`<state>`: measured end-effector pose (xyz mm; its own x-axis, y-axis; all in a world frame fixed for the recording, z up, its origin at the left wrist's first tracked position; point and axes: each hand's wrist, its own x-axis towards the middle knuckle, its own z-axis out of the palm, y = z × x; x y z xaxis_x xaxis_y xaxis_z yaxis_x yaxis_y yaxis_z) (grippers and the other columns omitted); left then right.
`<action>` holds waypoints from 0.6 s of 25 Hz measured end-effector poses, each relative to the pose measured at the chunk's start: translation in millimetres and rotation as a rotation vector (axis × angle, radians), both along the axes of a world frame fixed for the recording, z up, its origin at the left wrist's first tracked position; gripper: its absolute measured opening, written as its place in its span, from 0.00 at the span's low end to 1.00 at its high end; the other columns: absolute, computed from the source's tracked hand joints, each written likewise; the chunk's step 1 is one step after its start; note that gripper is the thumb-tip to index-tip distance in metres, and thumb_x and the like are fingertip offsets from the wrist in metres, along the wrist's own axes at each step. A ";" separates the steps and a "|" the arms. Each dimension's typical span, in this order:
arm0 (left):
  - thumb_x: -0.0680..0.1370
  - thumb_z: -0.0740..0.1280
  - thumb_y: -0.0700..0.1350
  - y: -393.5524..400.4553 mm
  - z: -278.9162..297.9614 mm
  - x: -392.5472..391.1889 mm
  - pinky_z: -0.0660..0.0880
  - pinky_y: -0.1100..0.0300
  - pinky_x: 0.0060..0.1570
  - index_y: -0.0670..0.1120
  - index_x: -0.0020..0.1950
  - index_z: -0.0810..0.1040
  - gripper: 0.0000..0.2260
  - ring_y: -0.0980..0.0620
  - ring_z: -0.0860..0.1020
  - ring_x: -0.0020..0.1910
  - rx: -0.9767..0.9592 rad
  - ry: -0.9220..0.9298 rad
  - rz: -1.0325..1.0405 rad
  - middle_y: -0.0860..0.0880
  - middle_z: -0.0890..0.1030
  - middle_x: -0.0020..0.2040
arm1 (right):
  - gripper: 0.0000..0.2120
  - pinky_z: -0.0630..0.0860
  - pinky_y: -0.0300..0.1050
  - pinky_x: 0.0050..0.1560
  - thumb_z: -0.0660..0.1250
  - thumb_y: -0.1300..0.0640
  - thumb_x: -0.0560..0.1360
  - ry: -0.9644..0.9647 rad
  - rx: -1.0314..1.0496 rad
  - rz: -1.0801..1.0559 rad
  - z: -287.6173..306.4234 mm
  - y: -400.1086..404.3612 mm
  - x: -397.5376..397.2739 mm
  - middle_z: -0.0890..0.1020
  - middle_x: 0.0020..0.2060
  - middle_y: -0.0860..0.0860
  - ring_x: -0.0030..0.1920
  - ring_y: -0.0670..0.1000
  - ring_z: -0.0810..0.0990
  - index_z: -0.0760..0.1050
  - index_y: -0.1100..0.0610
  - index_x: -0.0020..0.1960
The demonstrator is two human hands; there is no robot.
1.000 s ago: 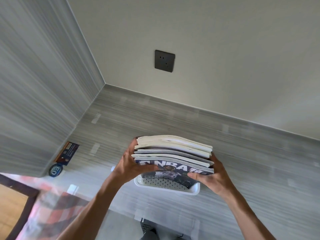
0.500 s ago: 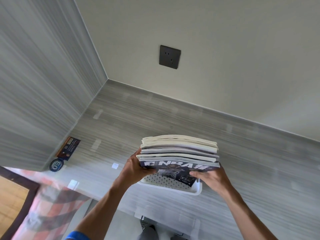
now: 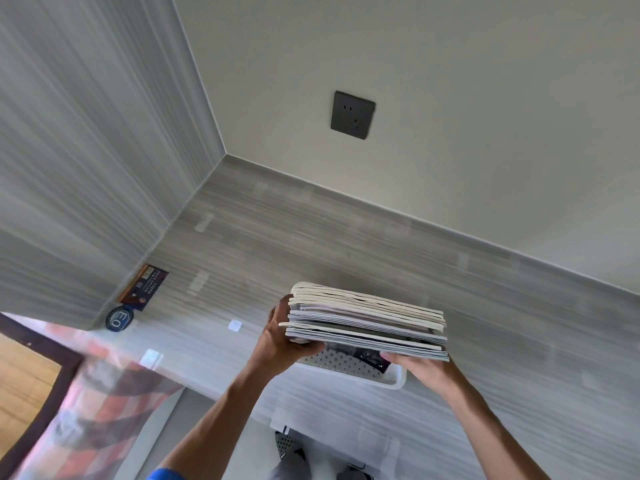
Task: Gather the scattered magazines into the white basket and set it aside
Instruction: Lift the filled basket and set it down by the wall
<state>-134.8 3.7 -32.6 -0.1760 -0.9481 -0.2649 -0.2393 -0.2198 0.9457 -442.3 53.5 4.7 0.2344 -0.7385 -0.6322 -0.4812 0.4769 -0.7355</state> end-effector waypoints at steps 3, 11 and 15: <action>0.65 0.81 0.46 36.4 -14.5 -5.9 0.77 0.51 0.57 0.52 0.73 0.62 0.42 0.45 0.76 0.60 0.419 0.007 0.423 0.47 0.76 0.63 | 0.33 0.71 0.28 0.54 0.77 0.41 0.65 0.000 -0.104 -0.139 17.4 -26.4 13.4 0.81 0.63 0.50 0.58 0.47 0.79 0.76 0.53 0.65; 0.76 0.70 0.40 56.8 -19.1 -44.8 0.82 0.52 0.35 0.52 0.64 0.67 0.21 0.39 0.82 0.48 0.803 0.487 0.767 0.40 0.76 0.54 | 0.34 0.82 0.43 0.51 0.82 0.61 0.60 -0.207 -0.385 -0.133 40.7 -59.1 -5.2 0.85 0.53 0.52 0.53 0.52 0.85 0.73 0.50 0.62; 0.75 0.61 0.32 52.1 -15.5 -64.4 0.81 0.55 0.32 0.48 0.58 0.69 0.15 0.39 0.81 0.48 0.767 0.533 0.837 0.37 0.79 0.50 | 0.38 0.77 0.44 0.58 0.83 0.56 0.59 -0.167 -0.412 -0.139 36.9 -76.6 -4.0 0.84 0.56 0.45 0.56 0.45 0.83 0.72 0.46 0.65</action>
<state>-199.2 55.8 -48.1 0.1503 -0.4542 -0.8781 0.6114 -0.6553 0.4436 -446.2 -23.2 41.5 0.1888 -0.9519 -0.2412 -0.2925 0.1800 -0.9392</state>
